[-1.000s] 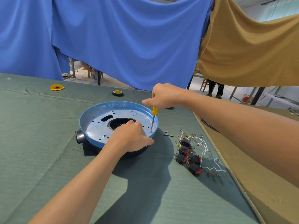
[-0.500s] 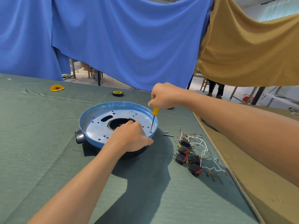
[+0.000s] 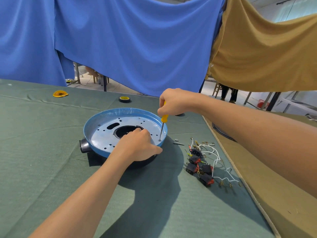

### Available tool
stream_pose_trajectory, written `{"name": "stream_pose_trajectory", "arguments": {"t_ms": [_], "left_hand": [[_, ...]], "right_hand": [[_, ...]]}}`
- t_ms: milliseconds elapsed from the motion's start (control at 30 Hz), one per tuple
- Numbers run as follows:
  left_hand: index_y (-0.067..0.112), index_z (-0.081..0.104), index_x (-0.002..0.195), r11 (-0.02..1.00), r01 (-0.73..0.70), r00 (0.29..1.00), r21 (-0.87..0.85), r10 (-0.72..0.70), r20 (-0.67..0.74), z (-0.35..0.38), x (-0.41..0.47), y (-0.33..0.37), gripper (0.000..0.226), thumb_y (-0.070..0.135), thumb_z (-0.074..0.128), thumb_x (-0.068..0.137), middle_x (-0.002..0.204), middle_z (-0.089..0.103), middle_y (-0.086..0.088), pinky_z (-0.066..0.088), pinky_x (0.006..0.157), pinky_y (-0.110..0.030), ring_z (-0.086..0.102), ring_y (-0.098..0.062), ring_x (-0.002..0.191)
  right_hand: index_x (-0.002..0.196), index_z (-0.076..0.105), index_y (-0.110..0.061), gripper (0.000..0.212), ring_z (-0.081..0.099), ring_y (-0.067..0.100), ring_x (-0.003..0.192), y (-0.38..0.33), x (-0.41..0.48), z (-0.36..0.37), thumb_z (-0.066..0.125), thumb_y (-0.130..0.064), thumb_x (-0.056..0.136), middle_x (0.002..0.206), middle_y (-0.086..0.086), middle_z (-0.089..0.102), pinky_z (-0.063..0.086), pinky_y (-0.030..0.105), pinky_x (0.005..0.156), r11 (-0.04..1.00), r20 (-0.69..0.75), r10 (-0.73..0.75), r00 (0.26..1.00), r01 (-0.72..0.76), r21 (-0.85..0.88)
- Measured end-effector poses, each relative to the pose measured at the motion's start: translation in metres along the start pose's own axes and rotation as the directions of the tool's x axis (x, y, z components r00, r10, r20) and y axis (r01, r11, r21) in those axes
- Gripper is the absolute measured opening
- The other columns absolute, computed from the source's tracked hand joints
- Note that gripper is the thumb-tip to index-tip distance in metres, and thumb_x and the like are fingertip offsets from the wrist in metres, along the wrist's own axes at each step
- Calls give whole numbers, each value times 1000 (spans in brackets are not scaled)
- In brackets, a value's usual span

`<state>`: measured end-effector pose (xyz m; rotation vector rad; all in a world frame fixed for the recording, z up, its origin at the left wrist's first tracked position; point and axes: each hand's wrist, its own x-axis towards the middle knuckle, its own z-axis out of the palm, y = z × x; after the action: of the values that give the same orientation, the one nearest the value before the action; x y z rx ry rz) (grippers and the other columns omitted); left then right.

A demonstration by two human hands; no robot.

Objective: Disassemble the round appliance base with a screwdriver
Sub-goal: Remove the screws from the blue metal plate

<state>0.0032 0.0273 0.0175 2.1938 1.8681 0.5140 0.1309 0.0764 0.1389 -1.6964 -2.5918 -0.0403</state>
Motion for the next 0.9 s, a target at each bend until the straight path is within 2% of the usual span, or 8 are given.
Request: {"name": "stream_pose_trajectory", "arguments": {"t_ms": [133, 300, 400, 467, 567, 667, 800, 900], "left_hand": [[21, 36, 60, 1000, -3, 1000, 6, 3, 4, 0, 0, -1, 49, 58, 63, 76, 76, 41, 1, 36, 64, -34, 48, -24, 77], [21, 36, 59, 1000, -3, 1000, 13, 3, -9, 1, 1, -1, 49, 58, 63, 76, 75, 41, 2, 33, 60, -34, 48, -23, 75], [21, 38, 61, 1000, -2, 1000, 22, 3, -9, 1, 1, -2, 47, 59, 62, 76, 76, 42, 2, 32, 60, -34, 49, -23, 77], [22, 40, 61, 1000, -2, 1000, 13, 2, -1, 2, 2, -2, 46, 59, 62, 76, 76, 43, 3, 34, 61, -33, 50, -22, 76], [22, 42, 62, 1000, -3, 1000, 6, 3, 1, 2, 2, -3, 45, 60, 62, 76, 79, 46, 2, 36, 62, -34, 51, -23, 78], [22, 41, 61, 1000, -4, 1000, 11, 4, -7, 3, 3, -3, 45, 60, 62, 75, 79, 44, 2, 34, 62, -33, 50, -23, 79], [22, 39, 61, 1000, -9, 1000, 20, 9, -18, 4, 3, -4, 47, 61, 62, 74, 81, 44, 2, 35, 65, -34, 50, -25, 82], [23, 37, 61, 1000, -10, 1000, 14, 10, -21, 5, 3, -4, 47, 61, 62, 74, 80, 43, 2, 35, 65, -34, 49, -25, 81]], "right_hand": [[65, 53, -10, 48, 44, 18, 56, 2, -1, 1, 55, -51, 90, 57, 2, 48, 33, 28, 49, 999, -33, 9, 999, -11, -41], [101, 69, -3, 37, 45, 17, 67, 2, 0, -1, 68, -33, 79, 101, 18, 67, 42, 32, 55, 999, 20, -32, 999, 32, 5], [78, 66, -10, 50, 39, 17, 55, 3, -2, -1, 68, -60, 76, 60, 4, 53, 30, 28, 49, 999, 41, -25, 999, 26, -19], [58, 44, -14, 63, 31, 18, 51, 3, -3, -1, 55, -73, 77, 52, -1, 33, 24, 30, 49, 999, 10, -1, 1000, 1, -37], [60, 48, -8, 57, 35, 17, 53, 2, -2, -1, 50, -56, 91, 52, 0, 36, 28, 28, 49, 999, -14, -2, 1000, 2, -37], [95, 66, 4, 33, 37, 17, 56, 0, -3, -1, 59, -27, 86, 59, 8, 46, 30, 27, 51, 1000, -7, -13, 1000, 13, -17], [97, 69, -5, 32, 44, 17, 68, 0, -1, -1, 65, -33, 81, 99, 18, 66, 36, 27, 54, 999, 15, -41, 999, 41, 17], [69, 57, -10, 48, 43, 17, 58, 2, 1, 0, 57, -54, 87, 63, 12, 53, 32, 28, 50, 999, -16, -35, 999, 34, -39]]}}
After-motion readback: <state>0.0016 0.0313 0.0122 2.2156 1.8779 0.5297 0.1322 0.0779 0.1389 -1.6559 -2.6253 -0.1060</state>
